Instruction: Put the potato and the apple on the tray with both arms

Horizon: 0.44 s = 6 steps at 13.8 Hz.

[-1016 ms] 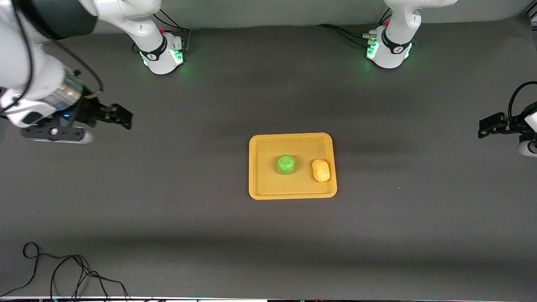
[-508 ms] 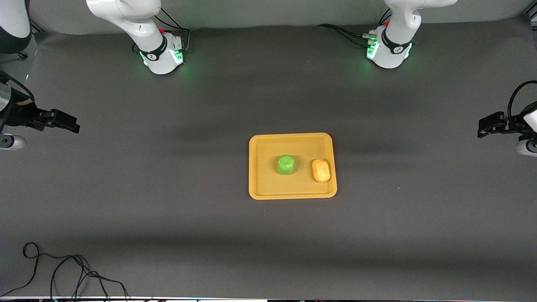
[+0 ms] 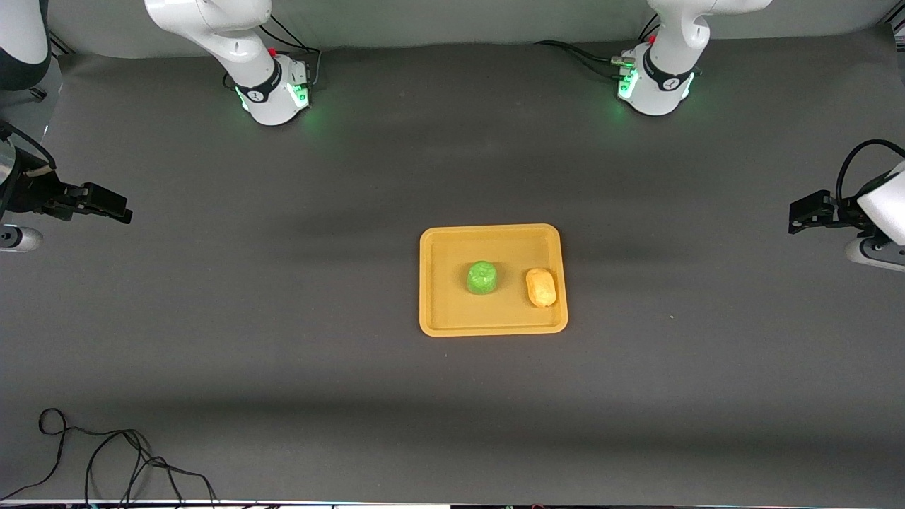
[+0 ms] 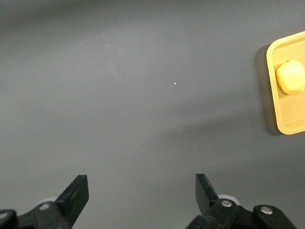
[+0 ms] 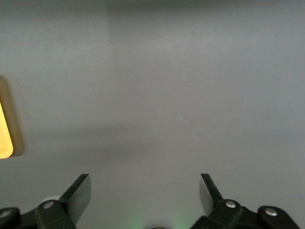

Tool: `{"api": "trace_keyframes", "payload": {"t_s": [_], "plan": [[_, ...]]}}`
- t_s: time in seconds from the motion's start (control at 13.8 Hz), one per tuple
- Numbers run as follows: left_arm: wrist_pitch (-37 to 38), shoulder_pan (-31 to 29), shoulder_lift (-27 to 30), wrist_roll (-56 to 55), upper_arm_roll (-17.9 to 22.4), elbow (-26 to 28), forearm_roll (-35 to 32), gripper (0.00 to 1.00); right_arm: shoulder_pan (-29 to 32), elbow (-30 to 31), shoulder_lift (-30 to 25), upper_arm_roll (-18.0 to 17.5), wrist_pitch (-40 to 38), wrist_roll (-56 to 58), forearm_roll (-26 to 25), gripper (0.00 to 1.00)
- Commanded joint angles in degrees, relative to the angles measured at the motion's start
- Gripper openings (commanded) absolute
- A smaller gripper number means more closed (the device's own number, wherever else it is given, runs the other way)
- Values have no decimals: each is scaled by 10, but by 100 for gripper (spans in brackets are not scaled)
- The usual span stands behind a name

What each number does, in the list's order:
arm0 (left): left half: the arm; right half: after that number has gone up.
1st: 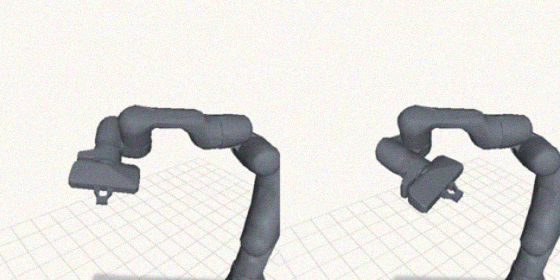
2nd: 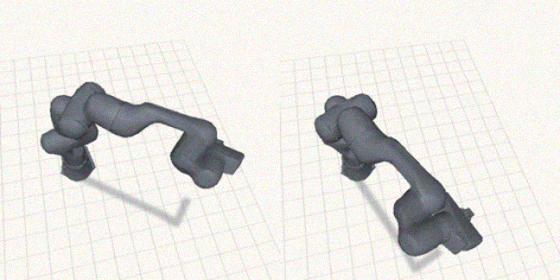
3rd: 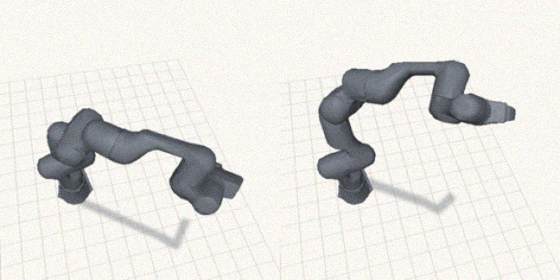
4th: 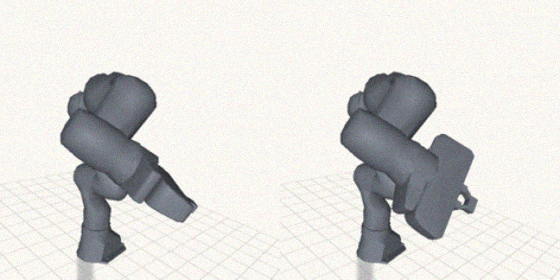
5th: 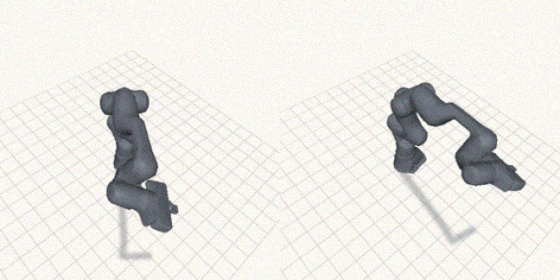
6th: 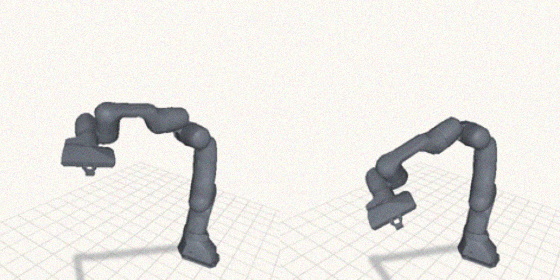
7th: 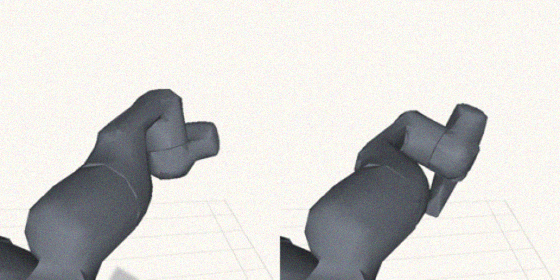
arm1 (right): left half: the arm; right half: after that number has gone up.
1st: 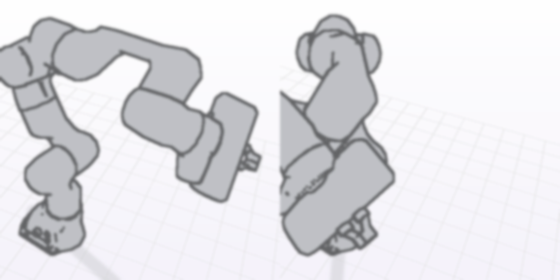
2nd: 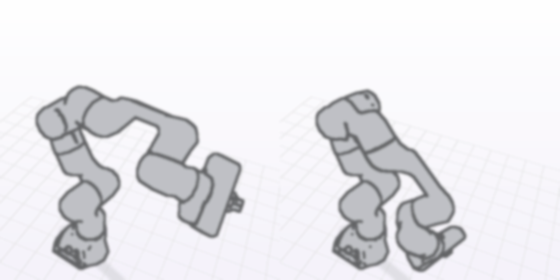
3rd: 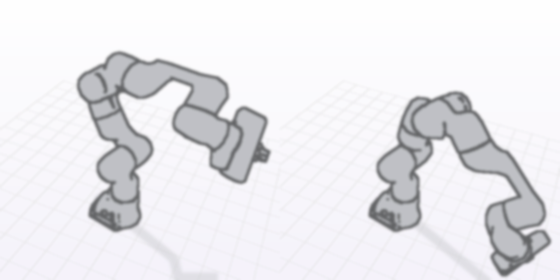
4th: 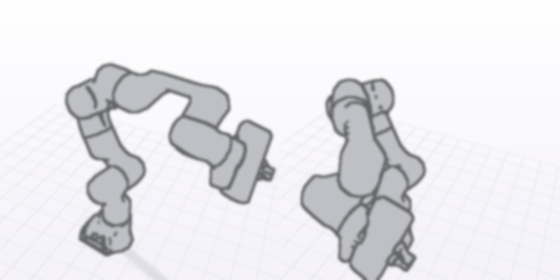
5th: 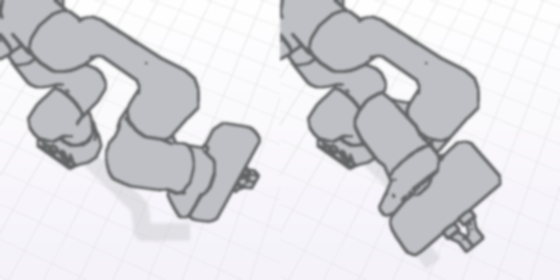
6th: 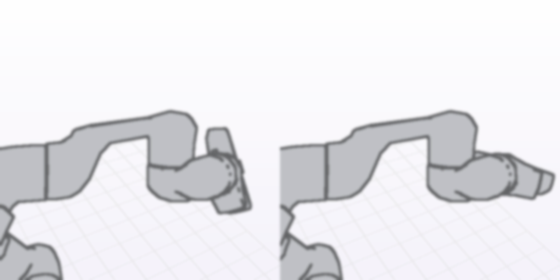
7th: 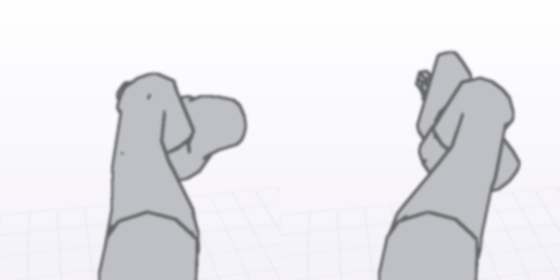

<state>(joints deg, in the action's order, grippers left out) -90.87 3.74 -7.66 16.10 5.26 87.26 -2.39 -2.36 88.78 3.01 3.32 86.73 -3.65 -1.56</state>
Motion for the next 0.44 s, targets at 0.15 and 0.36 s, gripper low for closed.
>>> {"api": "trace_keyframes", "payload": {"t_s": [0.15, 0.36], "plan": [[-4, -1, 12, 7, 5, 5, 10, 100, -5, 4, -10, 13, -7, 8, 34, 100], [-4, -1, 13, 7, 5, 5, 10, 100, -5, 4, -10, 13, -7, 8, 35, 100]]}}
